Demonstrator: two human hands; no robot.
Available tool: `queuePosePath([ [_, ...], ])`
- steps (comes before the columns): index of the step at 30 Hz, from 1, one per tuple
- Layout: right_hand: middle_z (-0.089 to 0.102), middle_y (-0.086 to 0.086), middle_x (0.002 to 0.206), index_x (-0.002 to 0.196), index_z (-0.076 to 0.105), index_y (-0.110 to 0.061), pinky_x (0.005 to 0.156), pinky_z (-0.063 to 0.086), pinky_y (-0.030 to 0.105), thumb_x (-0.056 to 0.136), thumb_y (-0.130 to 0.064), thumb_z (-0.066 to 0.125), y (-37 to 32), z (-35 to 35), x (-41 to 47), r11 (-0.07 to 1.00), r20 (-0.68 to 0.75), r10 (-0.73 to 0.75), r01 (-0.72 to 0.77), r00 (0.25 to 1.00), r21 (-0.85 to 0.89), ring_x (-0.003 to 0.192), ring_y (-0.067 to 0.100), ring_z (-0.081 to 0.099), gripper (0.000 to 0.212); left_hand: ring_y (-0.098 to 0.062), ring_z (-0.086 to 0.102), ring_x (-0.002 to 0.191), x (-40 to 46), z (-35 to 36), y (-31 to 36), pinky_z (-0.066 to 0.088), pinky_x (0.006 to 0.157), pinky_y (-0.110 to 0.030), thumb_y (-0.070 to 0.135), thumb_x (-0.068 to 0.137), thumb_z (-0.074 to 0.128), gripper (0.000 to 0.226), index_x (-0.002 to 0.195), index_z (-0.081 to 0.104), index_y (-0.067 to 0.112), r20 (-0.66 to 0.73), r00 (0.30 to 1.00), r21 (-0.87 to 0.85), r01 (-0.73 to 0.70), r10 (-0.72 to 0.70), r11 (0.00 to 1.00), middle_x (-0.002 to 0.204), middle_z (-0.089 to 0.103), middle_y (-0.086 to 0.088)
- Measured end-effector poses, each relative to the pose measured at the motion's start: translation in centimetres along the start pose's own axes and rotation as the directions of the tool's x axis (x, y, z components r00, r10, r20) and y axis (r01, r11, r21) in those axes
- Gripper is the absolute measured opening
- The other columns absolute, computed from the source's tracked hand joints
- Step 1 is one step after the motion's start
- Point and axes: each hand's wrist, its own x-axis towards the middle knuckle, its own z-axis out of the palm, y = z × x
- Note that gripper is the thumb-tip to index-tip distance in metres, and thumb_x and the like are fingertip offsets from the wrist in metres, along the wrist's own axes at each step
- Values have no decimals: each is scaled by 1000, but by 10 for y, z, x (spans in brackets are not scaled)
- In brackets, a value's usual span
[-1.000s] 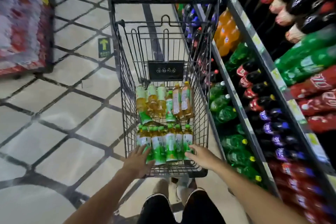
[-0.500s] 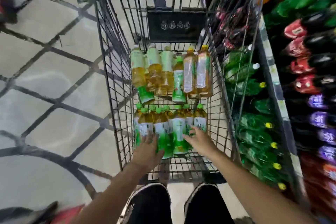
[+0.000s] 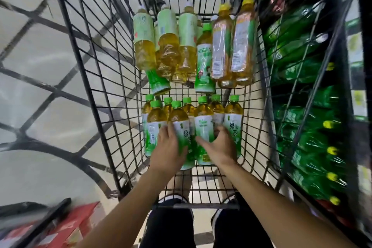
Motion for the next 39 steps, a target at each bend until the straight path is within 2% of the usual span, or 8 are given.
queuePosePath([
  [4,60,-8,111,118,57,-26,59,45,22,70,-46,87,10,-24,-6,1000,-25,-3,3,1000,-8,88,11,62,60,-37,24,149,0,3,16,32,119,-43,22,90,73,96,157,8,1,-13,997,-38,69,-70,997,155,24,-22],
  [16,49,1,115,118,44,-12,61,38,19,71,-31,89,31,-28,-4,995,-164,3,13,986,97,99,17,50,67,-34,17,154,-8,41,32,20,119,-40,16,91,73,91,162,16,14,-280,935,-180,173,-219,968,166,18,-14],
  [20,60,1,110,116,43,-23,67,56,35,77,-39,83,35,-27,-10,975,-150,-2,35,989,219,91,21,64,58,-25,32,147,-11,48,40,49,107,-44,9,87,73,90,160,23,23,-360,919,-197,96,-163,976,163,22,1],
  [24,63,3,112,115,47,-18,58,45,23,82,-28,81,36,-35,-11,974,-132,-46,74,990,216,91,22,64,49,-24,49,132,-11,51,44,52,89,-31,5,84,73,90,158,25,24,-364,903,-275,131,-229,953,159,24,2],
  [28,58,-2,107,108,42,-21,67,51,30,74,-22,87,33,-36,-8,973,-115,-69,92,991,212,93,21,63,56,-26,51,132,-9,49,36,38,98,-25,14,86,78,89,158,24,15,-251,920,-337,207,-300,918,152,39,-9],
  [31,60,2,118,121,46,-19,90,55,44,66,-21,92,33,-32,-9,961,-52,-73,84,996,263,105,21,62,72,-26,52,130,-7,46,31,48,101,-35,21,86,79,90,157,24,14,-222,935,-245,222,-277,944,149,44,-9],
  [36,58,4,128,129,58,-15,105,48,40,69,-26,90,34,-35,-6,965,50,-117,102,992,241,121,21,55,68,-34,56,126,2,36,28,51,100,-45,24,87,78,91,156,21,6,-142,954,-118,250,-265,961,147,47,-17],
  [39,58,1,117,116,55,-13,81,45,11,73,-19,89,32,-32,-8,969,58,-141,126,988,210,109,16,56,55,-33,60,120,3,34,26,52,98,-44,22,86,80,86,151,26,6,-148,957,-143,229,-250,963,137,56,-16],
])
